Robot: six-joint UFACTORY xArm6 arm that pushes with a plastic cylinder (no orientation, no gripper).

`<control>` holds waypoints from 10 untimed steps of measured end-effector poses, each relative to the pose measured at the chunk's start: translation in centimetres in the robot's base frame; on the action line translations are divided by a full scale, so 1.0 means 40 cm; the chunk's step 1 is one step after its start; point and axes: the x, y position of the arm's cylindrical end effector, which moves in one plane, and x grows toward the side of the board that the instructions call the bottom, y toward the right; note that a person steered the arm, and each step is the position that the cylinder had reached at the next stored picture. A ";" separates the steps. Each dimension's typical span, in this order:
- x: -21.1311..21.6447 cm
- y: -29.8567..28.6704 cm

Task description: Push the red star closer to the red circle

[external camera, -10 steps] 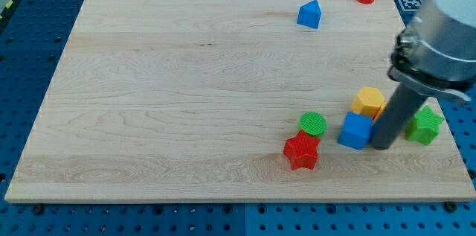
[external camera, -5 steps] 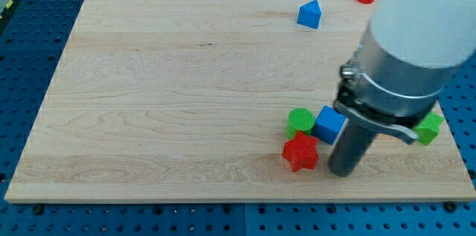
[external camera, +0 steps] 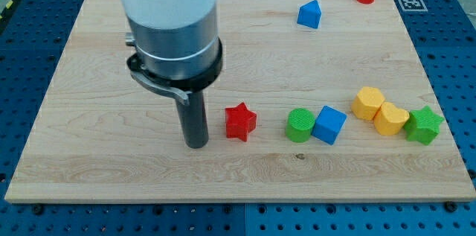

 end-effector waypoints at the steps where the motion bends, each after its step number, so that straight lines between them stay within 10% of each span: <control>1: -0.030 -0.002; 5: 0.036 0.129; 10: -0.215 0.192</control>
